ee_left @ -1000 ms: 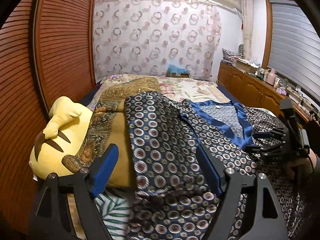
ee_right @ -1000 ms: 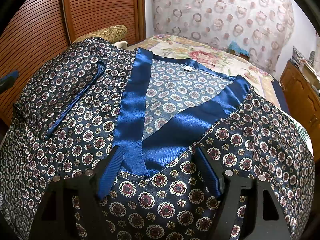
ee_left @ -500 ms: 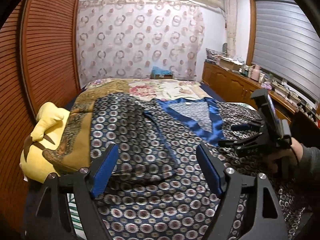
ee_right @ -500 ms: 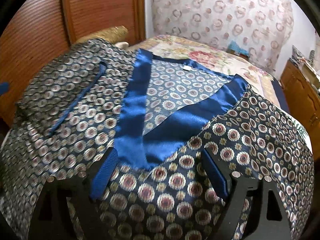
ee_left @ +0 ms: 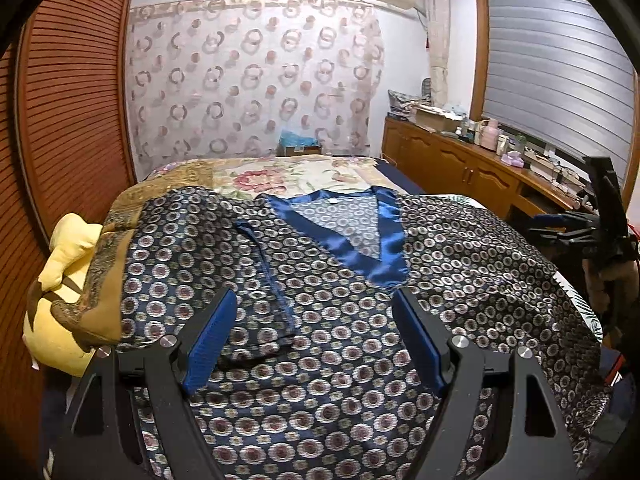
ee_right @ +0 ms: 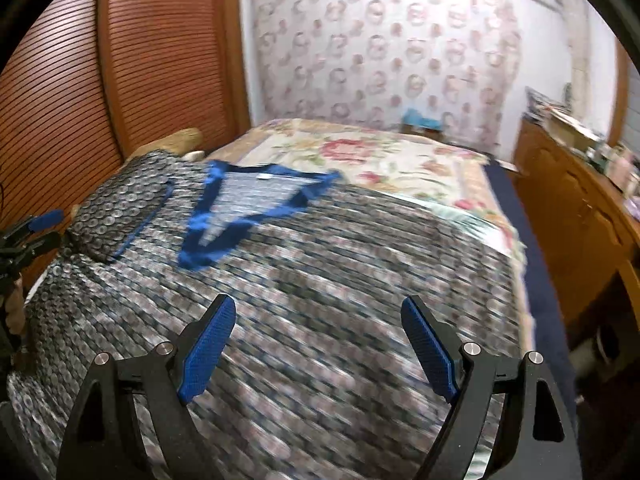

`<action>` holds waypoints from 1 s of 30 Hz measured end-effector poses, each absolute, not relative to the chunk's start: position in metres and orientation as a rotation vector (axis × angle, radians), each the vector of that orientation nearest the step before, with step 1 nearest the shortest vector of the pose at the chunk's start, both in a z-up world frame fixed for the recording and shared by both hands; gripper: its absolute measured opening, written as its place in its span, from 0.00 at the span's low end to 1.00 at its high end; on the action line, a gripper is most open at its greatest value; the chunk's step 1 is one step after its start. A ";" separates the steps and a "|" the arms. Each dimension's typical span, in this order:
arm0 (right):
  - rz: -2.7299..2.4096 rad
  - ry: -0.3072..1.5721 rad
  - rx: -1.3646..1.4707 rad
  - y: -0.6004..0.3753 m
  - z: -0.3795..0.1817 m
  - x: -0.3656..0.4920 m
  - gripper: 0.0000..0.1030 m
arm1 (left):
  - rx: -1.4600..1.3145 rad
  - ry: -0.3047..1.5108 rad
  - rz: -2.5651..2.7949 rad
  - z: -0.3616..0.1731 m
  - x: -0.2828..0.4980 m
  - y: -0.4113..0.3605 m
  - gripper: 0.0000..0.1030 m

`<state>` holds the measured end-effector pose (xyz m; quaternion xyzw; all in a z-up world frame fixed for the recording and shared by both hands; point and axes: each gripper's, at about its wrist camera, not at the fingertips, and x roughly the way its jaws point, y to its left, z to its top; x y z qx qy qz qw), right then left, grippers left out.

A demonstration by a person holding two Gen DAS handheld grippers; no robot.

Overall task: Fold small clothes
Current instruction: 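Move the right tool to the opposite shirt side and grasp its edge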

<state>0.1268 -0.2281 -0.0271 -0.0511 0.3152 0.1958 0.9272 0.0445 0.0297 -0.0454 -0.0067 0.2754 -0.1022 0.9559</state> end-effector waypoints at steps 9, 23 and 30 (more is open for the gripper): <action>0.232 0.716 -0.051 -0.312 -0.058 0.093 0.82 | 0.014 0.581 -0.265 -0.052 0.047 0.000 0.78; 0.211 0.829 0.071 -0.350 -0.089 0.098 0.69 | 0.042 0.637 -0.324 -0.068 0.048 -0.030 0.78; 0.240 0.853 0.103 -0.376 -0.086 0.104 0.47 | 0.031 0.670 -0.327 -0.079 0.050 -0.031 0.78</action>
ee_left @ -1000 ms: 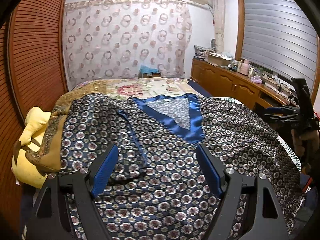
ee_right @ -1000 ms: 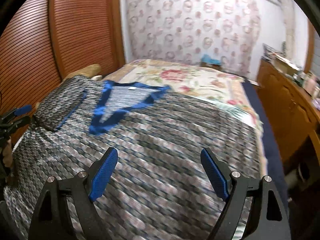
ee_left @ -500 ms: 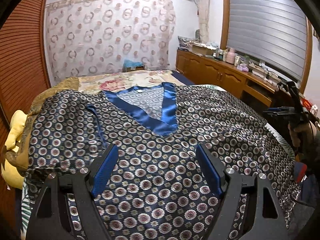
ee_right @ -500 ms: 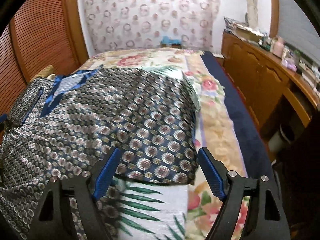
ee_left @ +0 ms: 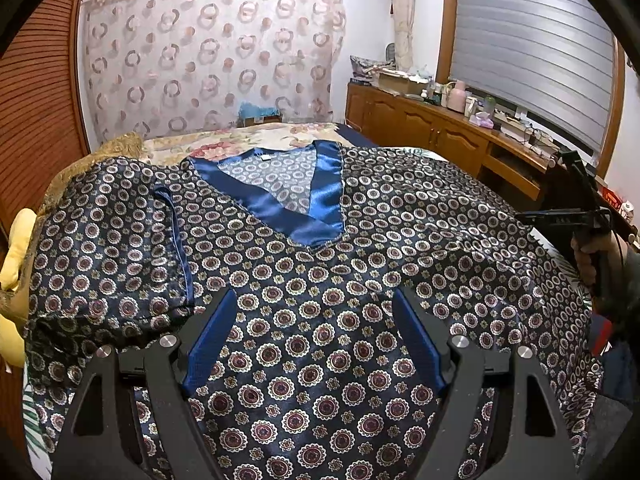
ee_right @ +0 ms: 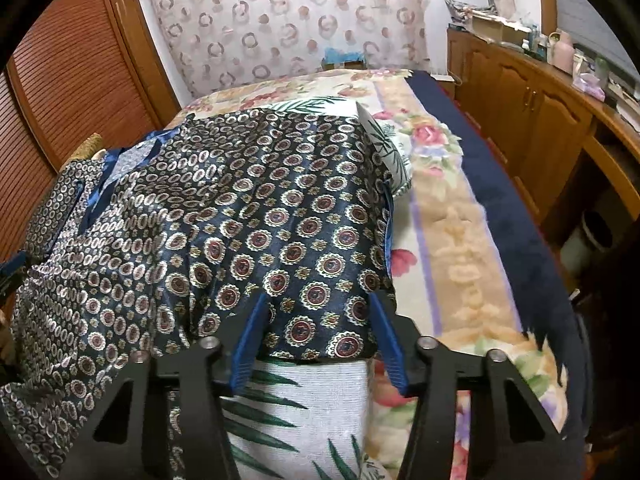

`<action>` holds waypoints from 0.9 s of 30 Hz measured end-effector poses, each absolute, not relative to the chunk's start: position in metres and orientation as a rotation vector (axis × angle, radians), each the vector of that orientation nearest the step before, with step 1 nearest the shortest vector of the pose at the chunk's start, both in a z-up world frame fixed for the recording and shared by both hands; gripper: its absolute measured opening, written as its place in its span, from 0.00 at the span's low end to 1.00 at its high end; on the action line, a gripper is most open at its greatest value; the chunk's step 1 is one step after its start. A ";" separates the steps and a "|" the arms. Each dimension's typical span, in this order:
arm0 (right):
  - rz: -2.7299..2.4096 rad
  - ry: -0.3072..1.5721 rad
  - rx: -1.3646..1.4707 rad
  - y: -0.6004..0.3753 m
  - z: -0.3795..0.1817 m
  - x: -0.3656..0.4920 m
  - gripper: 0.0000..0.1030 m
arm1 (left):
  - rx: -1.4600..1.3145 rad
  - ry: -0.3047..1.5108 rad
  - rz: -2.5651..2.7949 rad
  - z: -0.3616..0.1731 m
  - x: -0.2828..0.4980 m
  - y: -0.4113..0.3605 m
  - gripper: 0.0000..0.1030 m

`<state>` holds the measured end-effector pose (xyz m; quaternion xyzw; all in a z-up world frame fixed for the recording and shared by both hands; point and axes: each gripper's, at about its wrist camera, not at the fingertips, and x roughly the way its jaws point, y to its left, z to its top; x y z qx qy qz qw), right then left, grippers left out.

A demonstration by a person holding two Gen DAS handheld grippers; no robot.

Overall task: Fold small clothes
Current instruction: 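Move the right tool to the opposite shirt side and grasp its edge, then fold the grasped side over toward the V-neck and open the right tool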

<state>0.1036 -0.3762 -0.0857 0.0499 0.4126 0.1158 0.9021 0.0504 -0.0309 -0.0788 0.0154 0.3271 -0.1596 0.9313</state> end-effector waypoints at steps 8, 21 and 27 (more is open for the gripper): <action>0.192 0.833 0.037 -0.379 -0.083 0.113 0.08 | 0.034 0.708 -0.332 -0.091 0.054 -0.034 0.78; 0.271 0.653 -0.081 -0.318 -0.028 0.093 0.03 | 0.034 0.736 -0.331 -0.098 0.057 -0.035 0.78; 0.397 0.687 -0.151 -0.268 -0.037 0.076 0.03 | 0.029 0.739 -0.330 -0.099 0.059 -0.034 0.78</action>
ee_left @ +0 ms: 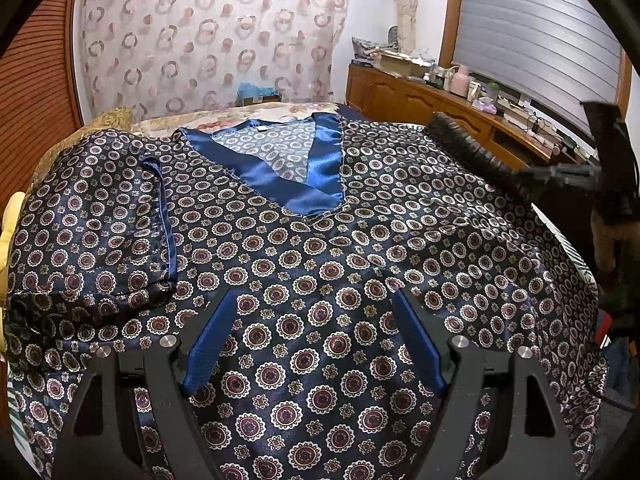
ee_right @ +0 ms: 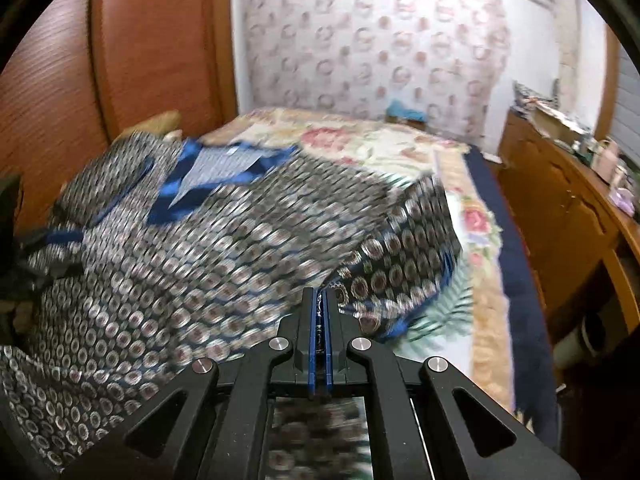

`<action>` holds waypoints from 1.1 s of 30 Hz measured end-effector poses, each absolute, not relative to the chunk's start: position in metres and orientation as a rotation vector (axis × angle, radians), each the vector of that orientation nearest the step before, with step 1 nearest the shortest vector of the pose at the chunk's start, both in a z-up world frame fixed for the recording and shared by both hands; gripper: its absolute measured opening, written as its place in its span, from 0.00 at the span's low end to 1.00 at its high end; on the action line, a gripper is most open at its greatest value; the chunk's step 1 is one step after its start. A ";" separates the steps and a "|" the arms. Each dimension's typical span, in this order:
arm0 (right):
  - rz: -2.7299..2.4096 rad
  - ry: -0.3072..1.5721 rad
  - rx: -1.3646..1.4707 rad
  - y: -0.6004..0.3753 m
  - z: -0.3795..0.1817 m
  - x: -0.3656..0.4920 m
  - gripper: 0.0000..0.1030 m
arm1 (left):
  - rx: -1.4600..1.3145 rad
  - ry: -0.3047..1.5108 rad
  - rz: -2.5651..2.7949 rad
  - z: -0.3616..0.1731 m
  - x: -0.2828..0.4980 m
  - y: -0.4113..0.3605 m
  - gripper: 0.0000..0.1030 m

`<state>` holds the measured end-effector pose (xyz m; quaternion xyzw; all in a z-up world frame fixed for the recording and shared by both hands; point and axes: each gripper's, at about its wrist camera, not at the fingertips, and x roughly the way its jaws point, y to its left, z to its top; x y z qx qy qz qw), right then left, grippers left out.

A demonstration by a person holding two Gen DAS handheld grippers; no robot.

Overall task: Fold small clothes
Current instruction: 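Fold the grasped side over toward the V-neck and open the right tool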

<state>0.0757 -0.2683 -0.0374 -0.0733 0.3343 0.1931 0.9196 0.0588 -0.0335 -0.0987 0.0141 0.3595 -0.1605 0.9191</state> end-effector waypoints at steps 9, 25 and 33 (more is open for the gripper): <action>0.400 0.753 -0.114 -0.273 -0.055 0.080 0.08 | 0.037 0.738 -0.328 -0.099 0.058 -0.035 0.78; 0.287 0.784 0.040 -0.299 -0.055 0.129 0.51 | 0.021 0.735 -0.327 -0.100 0.059 -0.032 0.78; 0.274 0.855 0.111 -0.297 -0.070 0.164 0.23 | 0.017 0.733 -0.330 -0.099 0.058 -0.031 0.78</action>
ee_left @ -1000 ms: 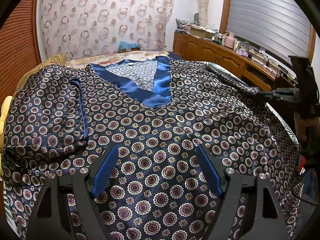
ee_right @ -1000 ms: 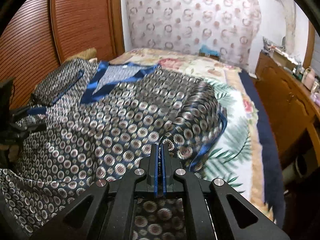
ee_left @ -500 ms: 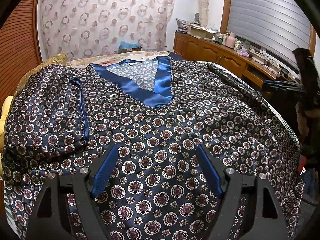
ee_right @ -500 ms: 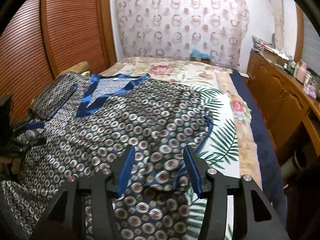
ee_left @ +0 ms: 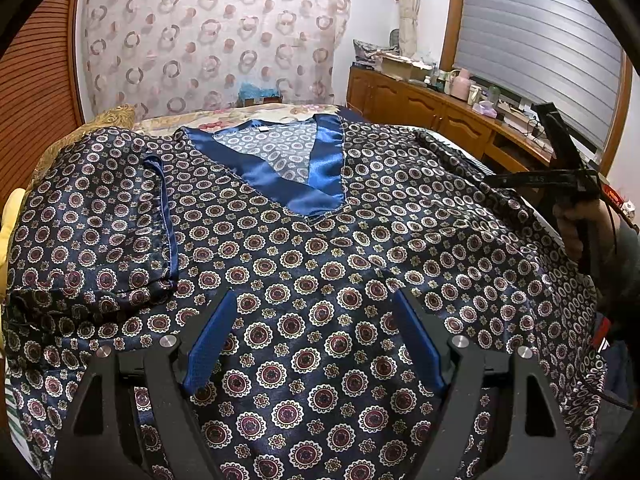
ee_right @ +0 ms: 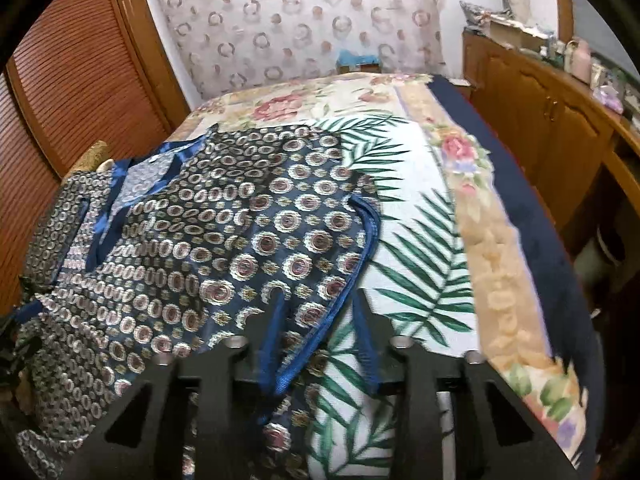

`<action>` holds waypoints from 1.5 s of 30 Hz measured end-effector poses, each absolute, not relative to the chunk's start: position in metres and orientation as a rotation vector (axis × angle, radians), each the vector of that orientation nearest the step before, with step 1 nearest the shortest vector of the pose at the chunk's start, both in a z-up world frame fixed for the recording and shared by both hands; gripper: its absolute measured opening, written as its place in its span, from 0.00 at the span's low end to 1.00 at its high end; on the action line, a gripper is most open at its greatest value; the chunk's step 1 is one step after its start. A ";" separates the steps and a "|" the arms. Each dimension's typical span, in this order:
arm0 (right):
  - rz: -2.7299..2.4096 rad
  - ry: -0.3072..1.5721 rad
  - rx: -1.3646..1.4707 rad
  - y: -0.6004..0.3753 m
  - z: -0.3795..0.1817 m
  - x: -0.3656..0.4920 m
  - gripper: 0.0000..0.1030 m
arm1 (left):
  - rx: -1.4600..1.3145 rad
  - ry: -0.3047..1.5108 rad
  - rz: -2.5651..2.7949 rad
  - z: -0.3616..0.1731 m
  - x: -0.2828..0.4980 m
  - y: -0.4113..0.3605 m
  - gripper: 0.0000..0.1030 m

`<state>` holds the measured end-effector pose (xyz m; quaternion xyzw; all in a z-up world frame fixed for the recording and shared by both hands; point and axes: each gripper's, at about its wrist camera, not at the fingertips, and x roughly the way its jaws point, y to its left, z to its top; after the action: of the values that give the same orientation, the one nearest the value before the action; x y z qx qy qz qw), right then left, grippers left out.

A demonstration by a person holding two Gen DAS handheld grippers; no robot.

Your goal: Fold small clothes

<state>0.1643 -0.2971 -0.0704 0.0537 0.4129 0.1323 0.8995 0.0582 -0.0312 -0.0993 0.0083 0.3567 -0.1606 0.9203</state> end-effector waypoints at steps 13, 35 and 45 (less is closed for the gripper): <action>0.364 0.673 -0.018 -0.243 -0.027 0.159 0.02 | 0.022 0.692 -0.296 -0.081 0.058 -0.015 0.78; 0.342 0.748 -0.172 -0.233 -0.046 0.207 0.58 | 0.013 0.656 -0.134 -0.051 0.107 0.069 0.78; 0.301 0.806 -0.109 -0.246 -0.071 0.278 0.58 | -0.016 0.665 -0.057 -0.050 0.140 0.120 0.78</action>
<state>0.2780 -0.2462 -0.0707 -0.0528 0.3907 0.1459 0.9074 0.1400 0.1200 -0.0504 -0.0080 0.3263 -0.0279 0.9448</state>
